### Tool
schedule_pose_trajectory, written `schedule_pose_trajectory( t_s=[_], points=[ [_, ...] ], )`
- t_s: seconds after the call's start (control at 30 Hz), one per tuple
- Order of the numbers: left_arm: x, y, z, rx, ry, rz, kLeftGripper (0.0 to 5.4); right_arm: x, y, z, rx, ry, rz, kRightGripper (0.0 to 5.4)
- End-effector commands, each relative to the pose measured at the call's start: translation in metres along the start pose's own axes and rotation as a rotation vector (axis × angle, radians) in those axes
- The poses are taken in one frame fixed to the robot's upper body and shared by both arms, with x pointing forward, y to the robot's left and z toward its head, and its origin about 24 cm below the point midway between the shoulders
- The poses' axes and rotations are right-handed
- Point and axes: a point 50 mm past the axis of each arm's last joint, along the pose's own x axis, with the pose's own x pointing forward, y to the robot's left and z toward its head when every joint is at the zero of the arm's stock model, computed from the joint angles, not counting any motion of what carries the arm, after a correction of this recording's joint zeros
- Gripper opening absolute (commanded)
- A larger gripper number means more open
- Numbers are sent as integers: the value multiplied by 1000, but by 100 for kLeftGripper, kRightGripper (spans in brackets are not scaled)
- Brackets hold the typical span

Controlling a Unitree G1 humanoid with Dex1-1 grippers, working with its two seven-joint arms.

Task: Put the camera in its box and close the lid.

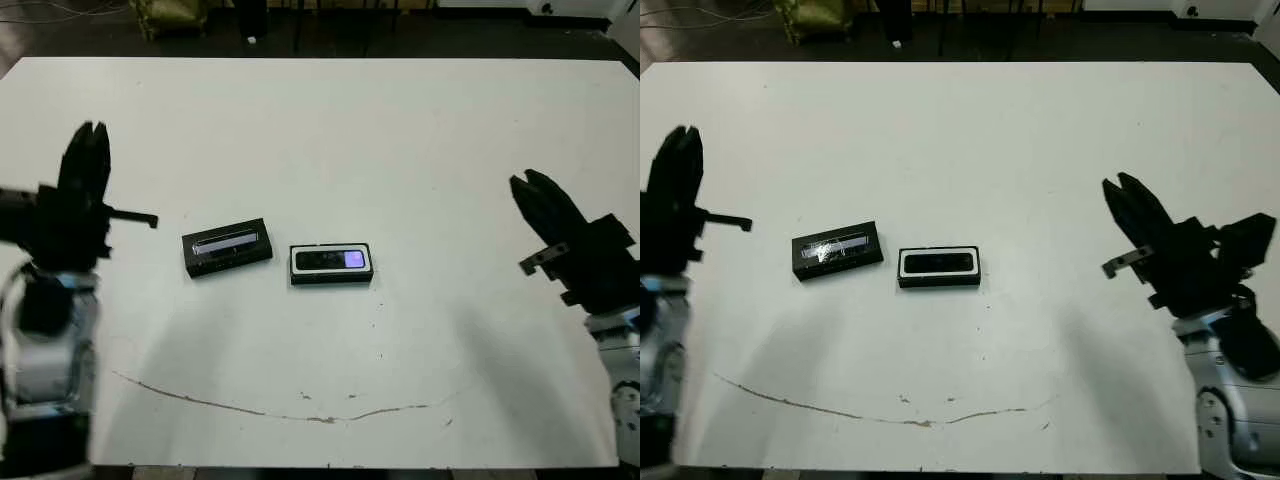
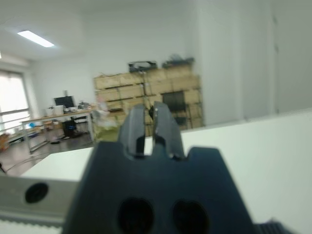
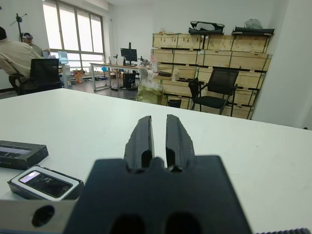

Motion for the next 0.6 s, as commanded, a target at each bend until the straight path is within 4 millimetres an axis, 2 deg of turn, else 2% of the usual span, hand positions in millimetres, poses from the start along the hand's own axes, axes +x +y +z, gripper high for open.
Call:
schedule_pose_trajectory(
  t_s=[0.03,0.2,0.33,0.47,0.6],
  points=[
    [8,14,0,21,133,-227,20,-3,-1,-4,8,37,-10,0],
    [24,15,3,27,269,-540,127,-1,1,-6,12,46,1,0],
    [39,9,-3,28,325,-758,227,-1,3,-5,3,63,-2,0],
    [51,4,-13,19,390,-907,324,-1,1,-7,3,62,-3,0],
    [59,0,-26,-40,420,-977,419,-2,2,-7,-2,72,-11,0]
  ],
)
